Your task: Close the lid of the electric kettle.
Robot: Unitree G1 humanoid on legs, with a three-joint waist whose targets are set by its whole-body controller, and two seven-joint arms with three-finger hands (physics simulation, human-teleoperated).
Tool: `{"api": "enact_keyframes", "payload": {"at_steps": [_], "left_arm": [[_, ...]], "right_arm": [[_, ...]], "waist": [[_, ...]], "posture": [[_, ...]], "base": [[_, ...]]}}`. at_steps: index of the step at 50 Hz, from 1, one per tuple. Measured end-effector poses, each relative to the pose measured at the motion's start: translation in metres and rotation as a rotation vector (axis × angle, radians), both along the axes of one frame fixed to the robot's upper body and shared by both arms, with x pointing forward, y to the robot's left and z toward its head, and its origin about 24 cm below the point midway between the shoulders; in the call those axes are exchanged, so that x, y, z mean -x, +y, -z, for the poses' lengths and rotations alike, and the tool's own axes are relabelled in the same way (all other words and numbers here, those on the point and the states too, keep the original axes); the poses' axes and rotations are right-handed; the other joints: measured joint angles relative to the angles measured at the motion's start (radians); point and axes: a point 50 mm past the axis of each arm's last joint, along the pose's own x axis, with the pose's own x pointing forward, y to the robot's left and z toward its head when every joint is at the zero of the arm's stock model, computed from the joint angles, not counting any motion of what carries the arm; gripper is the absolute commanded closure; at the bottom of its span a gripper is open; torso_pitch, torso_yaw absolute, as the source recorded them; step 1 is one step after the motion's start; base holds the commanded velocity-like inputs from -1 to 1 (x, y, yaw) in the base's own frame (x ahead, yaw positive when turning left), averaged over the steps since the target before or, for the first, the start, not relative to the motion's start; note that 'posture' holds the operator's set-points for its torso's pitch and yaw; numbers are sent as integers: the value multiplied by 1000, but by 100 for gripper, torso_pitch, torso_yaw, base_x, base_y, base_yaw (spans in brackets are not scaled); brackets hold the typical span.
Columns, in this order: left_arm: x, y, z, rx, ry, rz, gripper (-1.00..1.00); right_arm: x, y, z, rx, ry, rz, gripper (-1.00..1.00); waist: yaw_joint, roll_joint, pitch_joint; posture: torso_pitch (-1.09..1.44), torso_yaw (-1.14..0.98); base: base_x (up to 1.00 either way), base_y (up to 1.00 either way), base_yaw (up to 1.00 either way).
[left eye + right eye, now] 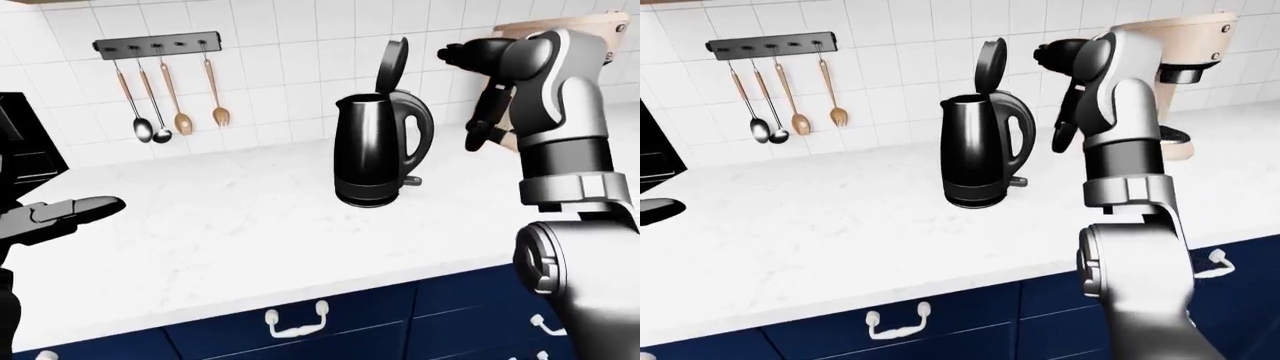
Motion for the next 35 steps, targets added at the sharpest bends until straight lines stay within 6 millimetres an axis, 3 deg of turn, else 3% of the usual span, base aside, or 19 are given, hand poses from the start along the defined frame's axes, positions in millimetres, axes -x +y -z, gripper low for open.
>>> {"api": "enact_keyframes", "payload": {"at_steps": [19, 35], "left_arm": [[2, -1, -2, -3, -1, 2, -100], [1, 0, 0, 2, 2, 1, -100]], "right_arm": [[-8, 20, 9, -10, 7, -32, -100], [-14, 43, 6, -6, 6, -76, -100]], "waist": [[0, 3, -1], [1, 4, 0]], "posture": [[-54, 0], [-54, 0]], "base": [[0, 0, 0], [0, 0, 0]]}}
